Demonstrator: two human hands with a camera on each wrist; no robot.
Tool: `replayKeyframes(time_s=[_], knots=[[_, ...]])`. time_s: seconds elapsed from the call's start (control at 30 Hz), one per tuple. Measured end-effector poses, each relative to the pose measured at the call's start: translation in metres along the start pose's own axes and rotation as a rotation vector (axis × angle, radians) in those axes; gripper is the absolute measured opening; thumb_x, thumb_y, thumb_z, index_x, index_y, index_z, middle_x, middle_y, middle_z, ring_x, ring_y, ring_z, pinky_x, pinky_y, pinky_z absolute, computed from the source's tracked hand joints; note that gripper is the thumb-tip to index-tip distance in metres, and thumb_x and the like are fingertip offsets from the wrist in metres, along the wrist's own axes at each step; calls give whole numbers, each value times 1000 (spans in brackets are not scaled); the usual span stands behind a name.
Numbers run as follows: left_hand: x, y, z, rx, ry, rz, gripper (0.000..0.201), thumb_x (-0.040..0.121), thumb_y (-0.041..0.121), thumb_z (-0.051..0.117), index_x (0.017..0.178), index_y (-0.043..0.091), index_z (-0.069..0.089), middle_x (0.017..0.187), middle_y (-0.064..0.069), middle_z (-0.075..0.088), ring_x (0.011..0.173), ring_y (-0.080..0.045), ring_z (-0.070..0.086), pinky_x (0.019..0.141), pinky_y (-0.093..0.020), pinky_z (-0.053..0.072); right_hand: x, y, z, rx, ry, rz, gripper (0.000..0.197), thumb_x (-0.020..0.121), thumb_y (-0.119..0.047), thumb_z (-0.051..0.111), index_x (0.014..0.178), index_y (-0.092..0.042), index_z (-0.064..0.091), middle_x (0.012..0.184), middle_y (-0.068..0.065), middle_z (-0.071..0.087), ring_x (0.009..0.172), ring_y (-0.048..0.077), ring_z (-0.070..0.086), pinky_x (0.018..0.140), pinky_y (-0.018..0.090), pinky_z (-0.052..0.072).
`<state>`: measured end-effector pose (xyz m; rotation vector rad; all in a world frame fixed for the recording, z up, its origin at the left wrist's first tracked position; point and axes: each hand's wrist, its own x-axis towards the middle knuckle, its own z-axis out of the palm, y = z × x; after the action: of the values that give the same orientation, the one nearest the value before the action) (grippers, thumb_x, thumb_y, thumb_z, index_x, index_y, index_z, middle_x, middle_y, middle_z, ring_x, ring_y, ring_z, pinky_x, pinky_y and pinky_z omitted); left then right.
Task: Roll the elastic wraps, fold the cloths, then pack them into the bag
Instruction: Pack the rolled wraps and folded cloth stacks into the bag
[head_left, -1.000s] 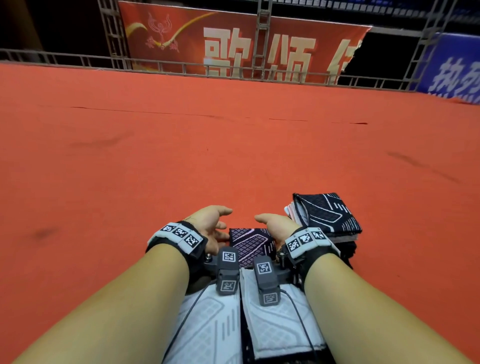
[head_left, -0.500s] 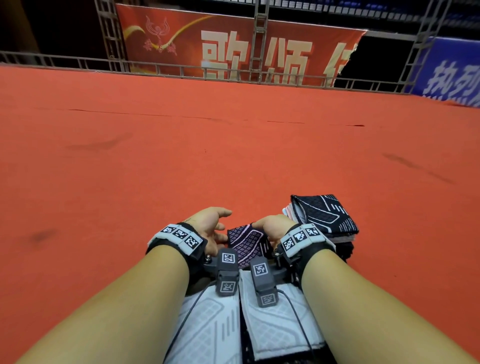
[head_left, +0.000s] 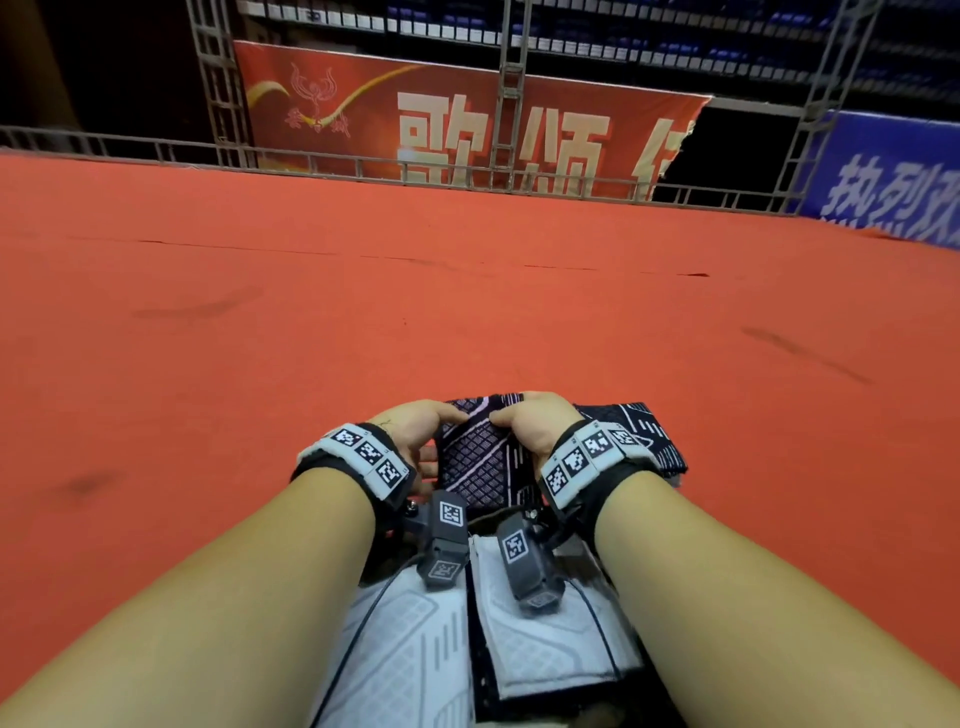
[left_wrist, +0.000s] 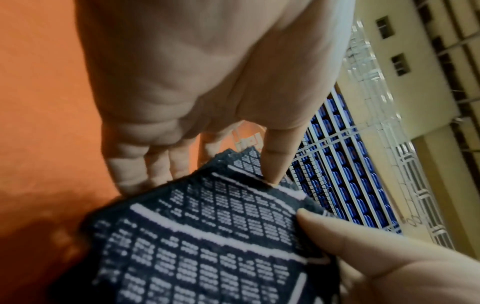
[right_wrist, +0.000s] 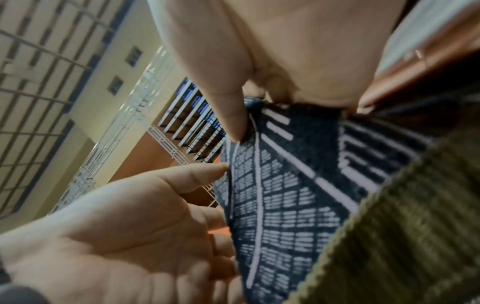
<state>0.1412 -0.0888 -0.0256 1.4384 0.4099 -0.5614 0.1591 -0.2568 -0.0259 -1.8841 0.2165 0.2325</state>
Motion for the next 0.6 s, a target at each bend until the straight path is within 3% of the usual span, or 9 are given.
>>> replayKeyframes(time_s=[0.07, 0.13, 0.2, 0.3, 0.43, 0.5, 0.6], knots=[[-17, 10, 2, 45, 3, 75, 16, 92, 27, 66, 87, 14, 59, 61, -3, 62, 48, -19, 57, 59, -27, 52, -13, -13, -5, 60, 10, -63, 35, 63, -22, 73, 95, -8, 70, 102, 18, 75, 97, 38, 72, 89, 56, 57], [-36, 19, 5, 105, 20, 151, 17, 94, 28, 65, 85, 15, 59, 60, 0, 60, 45, -16, 53, 48, -22, 45, -41, -32, -8, 134, 33, -111, 26, 79, -10, 70, 103, 1, 69, 97, 22, 75, 93, 40, 73, 89, 57, 57], [-54, 27, 8, 115, 33, 259, 12, 93, 26, 68, 93, 14, 64, 69, 1, 64, 47, -14, 54, 47, -22, 43, -64, -44, -13, 203, 54, -150, 15, 90, -3, 63, 103, 0, 69, 99, 24, 74, 95, 41, 72, 89, 57, 57], [-87, 34, 12, 94, 55, 438, 17, 93, 19, 71, 109, 12, 69, 76, 2, 71, 46, -8, 61, 41, -19, 44, -91, -58, -23, 293, 46, -195, 14, 93, -1, 60, 105, -3, 67, 102, 25, 73, 97, 41, 72, 88, 58, 57], [-127, 32, 19, 161, 29, 600, 27, 95, 19, 70, 120, 8, 66, 93, -2, 75, 70, -12, 72, 50, -23, 53, -123, -68, -39, 240, 70, -251, 8, 96, -7, 59, 101, -6, 66, 102, 21, 74, 94, 36, 73, 88, 53, 58], [-144, 26, 24, 266, 24, 631, 25, 97, 19, 68, 119, 8, 63, 95, -5, 74, 68, -12, 72, 54, -29, 57, -133, -68, -46, 46, 110, -285, 8, 92, -18, 63, 96, -13, 67, 98, 15, 76, 92, 34, 74, 88, 54, 58], [-160, 13, 28, 497, 77, 620, 28, 92, 24, 74, 109, 9, 58, 90, -16, 74, 61, -28, 71, 59, -46, 62, -146, -57, -55, -221, 171, -255, 19, 87, -26, 68, 103, -17, 63, 100, 7, 74, 91, 28, 73, 86, 48, 59]])
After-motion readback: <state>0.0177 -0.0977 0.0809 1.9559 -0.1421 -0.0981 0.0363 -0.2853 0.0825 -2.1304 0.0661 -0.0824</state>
